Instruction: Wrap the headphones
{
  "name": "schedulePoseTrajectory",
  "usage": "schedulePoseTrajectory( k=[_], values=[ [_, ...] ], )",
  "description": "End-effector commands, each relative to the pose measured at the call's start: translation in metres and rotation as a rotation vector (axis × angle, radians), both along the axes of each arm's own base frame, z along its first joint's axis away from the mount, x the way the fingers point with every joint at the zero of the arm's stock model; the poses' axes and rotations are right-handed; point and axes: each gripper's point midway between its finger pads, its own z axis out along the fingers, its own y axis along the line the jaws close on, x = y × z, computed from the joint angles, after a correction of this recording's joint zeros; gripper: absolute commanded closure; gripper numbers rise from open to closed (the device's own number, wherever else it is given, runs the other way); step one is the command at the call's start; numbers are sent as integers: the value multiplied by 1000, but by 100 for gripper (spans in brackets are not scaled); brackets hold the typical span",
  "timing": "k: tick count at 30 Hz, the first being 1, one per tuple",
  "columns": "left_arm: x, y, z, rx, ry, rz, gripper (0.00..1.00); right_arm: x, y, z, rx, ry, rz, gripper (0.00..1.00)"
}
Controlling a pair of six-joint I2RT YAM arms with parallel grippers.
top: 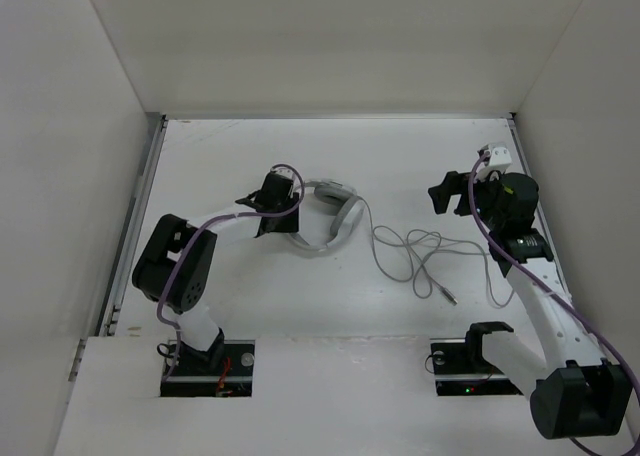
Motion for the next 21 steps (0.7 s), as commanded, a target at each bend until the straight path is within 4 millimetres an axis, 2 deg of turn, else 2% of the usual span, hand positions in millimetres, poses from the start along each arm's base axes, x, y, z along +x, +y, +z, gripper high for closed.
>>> schedulePoseTrajectory(
  k=[1, 9, 12, 14, 15, 16, 18, 21],
  values=[
    [0, 0, -13, 28, 3, 14, 60, 10, 0, 36, 19, -106, -8, 0],
    [3, -13, -31, 37, 28, -9, 81, 7, -3, 39, 27, -116, -19, 0],
    [7, -22, -24, 0, 30, -54, 94, 4, -2, 40, 24, -119, -12, 0],
    [15, -31, -1, -45, 14, -87, 100, 2, 0, 37, 16, -117, 4, 0],
    [20, -37, 16, -70, -1, -102, 100, 0, 6, 35, 11, -114, 30, 0],
    [26, -43, 38, -98, -23, -118, 100, -3, 15, 32, 8, -110, 68, 0],
    [34, -49, 65, -135, -55, -138, 100, -7, 30, 29, -1, -106, 134, 0],
    [51, -47, 106, -161, -115, -134, 100, -18, 64, 28, -12, -113, 275, 0]
  ],
)
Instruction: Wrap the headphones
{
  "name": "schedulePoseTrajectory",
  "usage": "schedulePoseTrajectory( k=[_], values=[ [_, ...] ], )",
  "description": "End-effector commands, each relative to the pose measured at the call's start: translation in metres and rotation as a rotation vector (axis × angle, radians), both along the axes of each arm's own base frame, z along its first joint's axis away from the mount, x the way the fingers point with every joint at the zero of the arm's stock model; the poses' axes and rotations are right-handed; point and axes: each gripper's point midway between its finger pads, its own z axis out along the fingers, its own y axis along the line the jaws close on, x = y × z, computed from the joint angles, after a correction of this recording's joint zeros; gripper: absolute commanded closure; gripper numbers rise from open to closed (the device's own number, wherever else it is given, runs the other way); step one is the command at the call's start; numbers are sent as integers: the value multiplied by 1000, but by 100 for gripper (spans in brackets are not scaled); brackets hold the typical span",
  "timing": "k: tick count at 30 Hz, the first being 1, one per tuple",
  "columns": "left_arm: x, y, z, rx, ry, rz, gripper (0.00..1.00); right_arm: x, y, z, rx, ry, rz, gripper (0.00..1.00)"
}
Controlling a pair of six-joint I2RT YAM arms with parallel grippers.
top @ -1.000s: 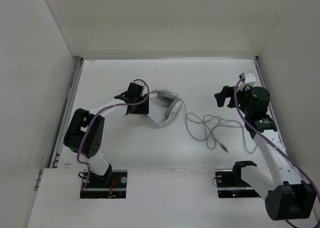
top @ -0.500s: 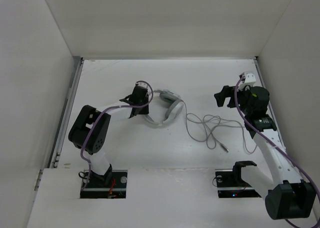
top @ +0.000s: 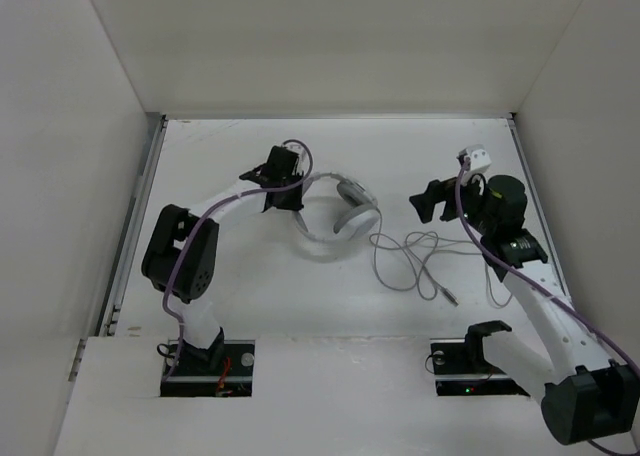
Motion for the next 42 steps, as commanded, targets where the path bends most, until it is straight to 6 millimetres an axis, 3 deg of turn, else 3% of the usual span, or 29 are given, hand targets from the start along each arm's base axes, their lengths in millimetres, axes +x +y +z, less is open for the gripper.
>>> schedulePoseTrajectory(
  k=[1, 7, 15, 22, 28, 31, 37, 42],
  values=[
    [26, -12, 94, -138, -144, -37, 100, -10, 44, 22, -9, -95, 192, 0],
    [53, 6, 174, -225, -273, -37, 100, -17, 90, 41, 0, -130, 338, 0],
    [52, 7, 261, -343, -382, -101, 100, -16, 132, 82, 58, -202, 423, 0],
    [45, 7, 296, -388, -441, -121, 100, -15, 171, 93, 104, -219, 499, 0],
    [30, 6, 333, -459, -489, -143, 100, 0, 182, 86, 125, -220, 476, 0],
    [32, 17, 358, -500, -527, -111, 100, 1, 185, 84, 162, -219, 479, 0],
    [51, 49, 407, -627, -587, -18, 100, -11, 194, 84, 268, -210, 522, 10],
    [48, 49, 451, -774, -620, -39, 100, -25, 210, 112, 504, -170, 625, 25]
  ],
)
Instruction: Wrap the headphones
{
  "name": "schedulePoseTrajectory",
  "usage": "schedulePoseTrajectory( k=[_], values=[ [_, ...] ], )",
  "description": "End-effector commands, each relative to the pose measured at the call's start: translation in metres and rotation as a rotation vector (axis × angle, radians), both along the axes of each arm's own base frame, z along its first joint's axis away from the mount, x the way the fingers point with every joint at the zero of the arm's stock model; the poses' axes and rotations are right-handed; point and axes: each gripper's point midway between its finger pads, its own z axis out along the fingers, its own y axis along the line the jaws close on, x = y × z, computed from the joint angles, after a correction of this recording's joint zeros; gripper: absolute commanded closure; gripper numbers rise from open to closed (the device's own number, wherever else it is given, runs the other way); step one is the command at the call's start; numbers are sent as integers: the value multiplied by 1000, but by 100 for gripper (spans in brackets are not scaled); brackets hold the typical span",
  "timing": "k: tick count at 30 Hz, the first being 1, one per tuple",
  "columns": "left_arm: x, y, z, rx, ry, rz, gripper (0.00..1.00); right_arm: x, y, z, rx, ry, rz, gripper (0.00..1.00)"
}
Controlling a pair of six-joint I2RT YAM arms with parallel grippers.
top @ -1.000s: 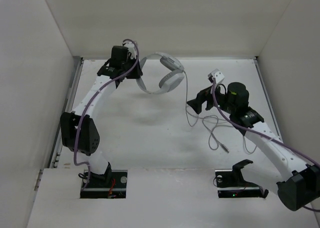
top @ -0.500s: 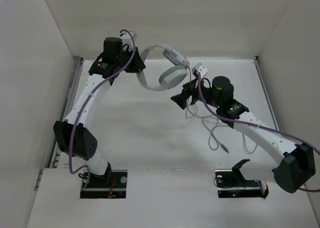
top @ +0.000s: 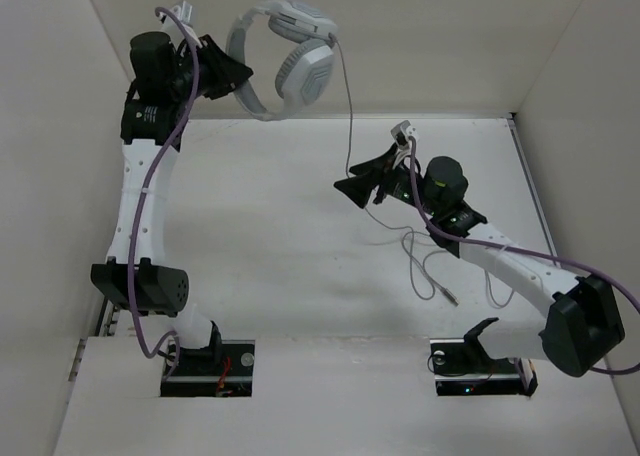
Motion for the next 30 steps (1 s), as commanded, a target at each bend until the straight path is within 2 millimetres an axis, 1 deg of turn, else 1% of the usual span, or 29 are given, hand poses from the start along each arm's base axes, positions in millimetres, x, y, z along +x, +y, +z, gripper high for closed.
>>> schedulePoseTrajectory(
  k=[1, 5, 10, 12, 14, 17, 18, 20, 22, 23, 24, 26, 27, 28, 30],
  values=[
    [-23, -22, 80, -170, -150, -116, 100, -17, 16, 49, 211, -28, 129, 25],
    [-34, -27, 96, -194, -174, -163, 100, -36, 37, 46, 201, -53, 236, 23],
    [-50, -32, 108, -214, -185, -206, 100, -34, 42, 39, 194, -48, 245, 24],
    [-53, -29, 115, -220, -200, -203, 100, -35, 45, 32, 183, -34, 265, 28],
    [-52, -23, 121, -229, -212, -186, 100, -46, 51, 21, 163, -22, 317, 39],
    [-40, -2, 125, -241, -224, -119, 100, -69, 56, 2, 116, -5, 415, 54],
    [-33, 9, 125, -247, -226, -83, 100, -77, 55, -5, 103, 7, 439, 57],
    [-22, 25, 124, -263, -224, -27, 100, -88, 54, -16, 81, 34, 460, 64],
    [-12, 37, 124, -289, -217, 14, 100, -96, 53, -22, 62, 37, 482, 76],
    [-7, 42, 124, -305, -214, 34, 100, -100, 52, -25, 48, 38, 498, 85],
    [-4, 45, 123, -321, -208, 44, 100, -103, 52, -24, 39, 36, 513, 90],
    [5, 51, 118, -345, -189, 72, 100, -106, 53, -20, 24, 34, 542, 94],
    [9, 54, 113, -350, -179, 93, 100, -104, 52, -15, 18, 28, 548, 95],
    [14, 59, 108, -346, -171, 123, 100, -100, 50, -9, 11, 17, 545, 96],
    [26, 68, 90, -318, -152, 199, 100, -79, 40, 6, -26, 12, 493, 95]
  ],
)
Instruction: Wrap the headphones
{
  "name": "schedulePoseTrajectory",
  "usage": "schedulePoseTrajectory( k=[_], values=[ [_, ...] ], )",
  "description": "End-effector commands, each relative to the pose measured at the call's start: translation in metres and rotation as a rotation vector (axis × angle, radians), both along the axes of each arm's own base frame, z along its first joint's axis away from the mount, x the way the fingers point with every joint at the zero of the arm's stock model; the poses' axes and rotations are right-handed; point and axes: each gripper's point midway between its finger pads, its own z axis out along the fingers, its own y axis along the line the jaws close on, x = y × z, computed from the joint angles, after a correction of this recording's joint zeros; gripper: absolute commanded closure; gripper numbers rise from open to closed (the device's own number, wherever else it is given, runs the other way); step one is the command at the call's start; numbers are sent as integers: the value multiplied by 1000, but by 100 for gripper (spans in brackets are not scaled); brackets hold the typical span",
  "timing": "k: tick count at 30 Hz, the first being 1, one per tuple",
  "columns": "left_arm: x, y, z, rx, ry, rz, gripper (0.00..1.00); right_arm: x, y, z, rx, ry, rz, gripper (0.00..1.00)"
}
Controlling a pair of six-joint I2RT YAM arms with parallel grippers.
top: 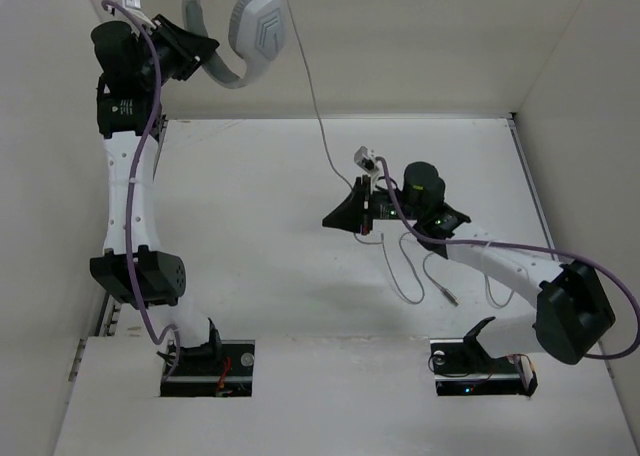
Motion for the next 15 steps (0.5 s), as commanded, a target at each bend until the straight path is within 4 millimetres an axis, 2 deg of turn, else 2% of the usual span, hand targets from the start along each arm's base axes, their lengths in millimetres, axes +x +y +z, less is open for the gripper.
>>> schedulePoseTrajectory(
  k=[1, 4, 8, 11, 15],
  values=[
    [5, 13, 16, -12, -61, 124, 100, 22, -15, 52, -5, -131, -21, 95],
    [14, 16, -20, 131, -1, 221, 100, 48, -32, 62, -125, -176, -93, 93],
    [21, 12, -68, 304, 69, 313, 100, 75, -56, 50, -390, -285, -180, 93],
    [23, 10, -94, 421, 106, 382, 100, 88, -70, 44, -598, -501, -222, 100],
    [25, -5, -126, 622, 124, 377, 100, 116, -92, 61, -802, -830, -310, 100]
  ],
)
